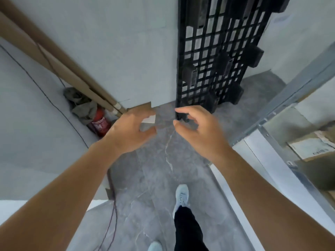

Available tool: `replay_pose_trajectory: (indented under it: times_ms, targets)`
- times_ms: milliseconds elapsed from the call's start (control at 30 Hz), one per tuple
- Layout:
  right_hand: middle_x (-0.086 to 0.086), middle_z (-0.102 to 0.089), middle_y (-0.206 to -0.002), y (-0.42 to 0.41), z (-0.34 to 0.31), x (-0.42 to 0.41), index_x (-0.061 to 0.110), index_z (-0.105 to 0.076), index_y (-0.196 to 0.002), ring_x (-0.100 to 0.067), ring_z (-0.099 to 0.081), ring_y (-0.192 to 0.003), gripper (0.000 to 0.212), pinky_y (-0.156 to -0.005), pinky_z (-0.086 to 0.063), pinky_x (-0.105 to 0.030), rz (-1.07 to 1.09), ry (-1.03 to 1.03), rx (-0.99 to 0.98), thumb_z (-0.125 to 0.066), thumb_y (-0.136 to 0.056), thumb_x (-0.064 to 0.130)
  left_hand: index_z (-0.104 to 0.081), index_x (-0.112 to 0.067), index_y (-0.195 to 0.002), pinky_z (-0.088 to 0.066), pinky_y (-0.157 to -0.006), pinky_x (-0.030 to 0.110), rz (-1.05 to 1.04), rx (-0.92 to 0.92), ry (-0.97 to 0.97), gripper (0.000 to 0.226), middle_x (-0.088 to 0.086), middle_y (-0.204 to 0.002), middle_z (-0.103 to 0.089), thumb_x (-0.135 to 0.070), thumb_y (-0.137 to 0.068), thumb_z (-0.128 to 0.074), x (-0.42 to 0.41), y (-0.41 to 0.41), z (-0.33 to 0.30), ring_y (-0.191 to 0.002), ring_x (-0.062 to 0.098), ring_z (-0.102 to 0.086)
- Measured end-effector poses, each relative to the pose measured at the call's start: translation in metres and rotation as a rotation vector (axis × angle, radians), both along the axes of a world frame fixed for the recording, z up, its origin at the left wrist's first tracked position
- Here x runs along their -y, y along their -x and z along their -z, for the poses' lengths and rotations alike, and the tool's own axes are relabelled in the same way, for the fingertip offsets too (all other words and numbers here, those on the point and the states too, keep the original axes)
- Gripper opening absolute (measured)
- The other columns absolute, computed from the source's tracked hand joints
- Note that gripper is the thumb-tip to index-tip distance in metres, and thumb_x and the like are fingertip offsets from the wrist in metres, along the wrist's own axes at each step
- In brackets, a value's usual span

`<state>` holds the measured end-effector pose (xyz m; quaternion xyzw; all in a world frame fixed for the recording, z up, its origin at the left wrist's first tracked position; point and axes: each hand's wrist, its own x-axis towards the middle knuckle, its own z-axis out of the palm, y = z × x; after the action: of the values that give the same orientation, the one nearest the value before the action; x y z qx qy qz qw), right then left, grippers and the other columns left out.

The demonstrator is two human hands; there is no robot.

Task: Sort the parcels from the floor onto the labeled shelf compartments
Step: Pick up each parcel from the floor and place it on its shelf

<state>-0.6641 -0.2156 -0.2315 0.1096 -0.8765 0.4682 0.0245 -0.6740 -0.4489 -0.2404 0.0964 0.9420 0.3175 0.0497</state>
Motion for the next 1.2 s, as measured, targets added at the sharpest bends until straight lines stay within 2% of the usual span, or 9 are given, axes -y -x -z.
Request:
replay_pose_trajectory:
  times_ms: [167,267,400,533,667,767,967,1067,1200]
  targets:
    - [0.014,-0.066,-0.122,0.124,0.05,0.041,0.026,-0.072,-0.126,0.007,-0.059,-0.112,0.035,-0.093,-0.046,-0.012,-0.138,-0.001,0.086,-0.075,-0.092,0.033,-0.065,-0.021,-0.136,-0.048,-0.099,0.029,-0.187,0.094,0.035,0.046,-0.011,-0.122,-0.059,-0.034,-0.092,-0.071,0.034,0.086,0.043,-0.112,0.011,-0.057]
    - [0.017,-0.062,-0.121,0.184,0.07,0.07,0.028,-0.071,-0.126,0.019,-0.054,-0.107,0.035,-0.092,-0.044,-0.007,-0.248,-0.009,0.16,-0.075,-0.092,0.031,-0.06,-0.024,-0.141,-0.05,-0.105,0.036,-0.269,0.148,0.035,0.051,-0.008,-0.133,-0.06,-0.036,-0.093,-0.071,0.058,0.13,0.061,-0.118,0.013,-0.059]
    - [0.029,-0.056,-0.115,0.25,0.09,0.119,0.031,-0.069,-0.128,0.006,-0.056,-0.111,0.036,-0.096,-0.044,-0.012,-0.361,-0.044,0.24,-0.074,-0.092,0.034,-0.056,-0.024,-0.146,-0.047,-0.102,0.032,-0.358,0.24,0.029,0.058,-0.003,-0.139,-0.057,-0.038,-0.092,-0.073,0.103,0.176,0.081,-0.122,0.016,-0.057]
    - [0.015,-0.061,-0.126,0.308,0.13,0.177,0.035,-0.067,-0.129,0.001,-0.059,-0.105,0.039,-0.081,-0.042,-0.006,-0.411,-0.143,0.322,-0.073,-0.092,0.041,-0.056,-0.023,-0.145,-0.046,-0.092,0.029,-0.454,0.284,0.011,0.056,-0.001,-0.134,-0.059,-0.031,-0.093,-0.074,0.157,0.219,0.12,-0.108,0.011,-0.055]
    - [0.017,-0.057,-0.125,0.36,0.192,0.24,0.033,-0.064,-0.132,0.001,-0.055,-0.111,0.04,-0.087,-0.042,-0.009,-0.406,-0.182,0.415,-0.072,-0.094,0.04,-0.058,-0.022,-0.144,-0.041,-0.089,0.026,-0.487,0.348,-0.018,0.053,0.002,-0.134,-0.06,-0.022,-0.092,-0.072,0.214,0.264,0.184,-0.111,0.014,-0.057]
    - [0.009,-0.059,-0.132,0.392,0.25,0.284,0.032,-0.062,-0.135,-0.008,-0.058,-0.119,0.04,-0.093,-0.047,-0.025,-0.402,-0.231,0.469,-0.067,-0.097,0.039,-0.057,-0.022,-0.146,-0.042,-0.095,0.028,-0.516,0.429,-0.029,0.054,0.006,-0.137,-0.058,-0.018,-0.093,-0.07,0.253,0.295,0.241,-0.119,0.021,-0.058]
    - [0.001,-0.063,-0.131,0.439,0.385,0.352,0.031,-0.062,-0.135,-0.018,-0.063,-0.113,0.038,-0.096,-0.054,-0.041,-0.403,-0.307,0.533,-0.059,-0.098,0.042,-0.054,-0.025,-0.146,-0.048,-0.098,0.032,-0.562,0.502,-0.031,0.051,0.003,-0.141,-0.056,-0.021,-0.097,-0.067,0.296,0.343,0.365,-0.122,0.019,-0.058]
    - [-0.002,-0.066,-0.127,0.454,0.486,0.38,0.029,-0.064,-0.131,-0.017,-0.064,-0.108,0.037,-0.093,-0.054,-0.038,-0.403,-0.297,0.524,-0.058,-0.097,0.041,-0.056,-0.022,-0.144,-0.042,-0.091,0.027,-0.602,0.538,-0.033,0.047,0.003,-0.136,-0.057,-0.019,-0.098,-0.065,0.304,0.355,0.461,-0.117,0.018,-0.058]
    - [-0.005,-0.064,-0.116,0.466,0.622,0.411,0.024,-0.063,-0.129,-0.018,-0.059,-0.1,0.039,-0.081,-0.042,-0.029,-0.481,-0.399,0.566,-0.05,-0.095,0.039,-0.055,-0.019,-0.142,-0.044,-0.085,0.031,-0.651,0.669,0.019,0.046,0.009,-0.133,-0.057,-0.026,-0.098,-0.062,0.318,0.353,0.597,-0.112,0.026,-0.062]
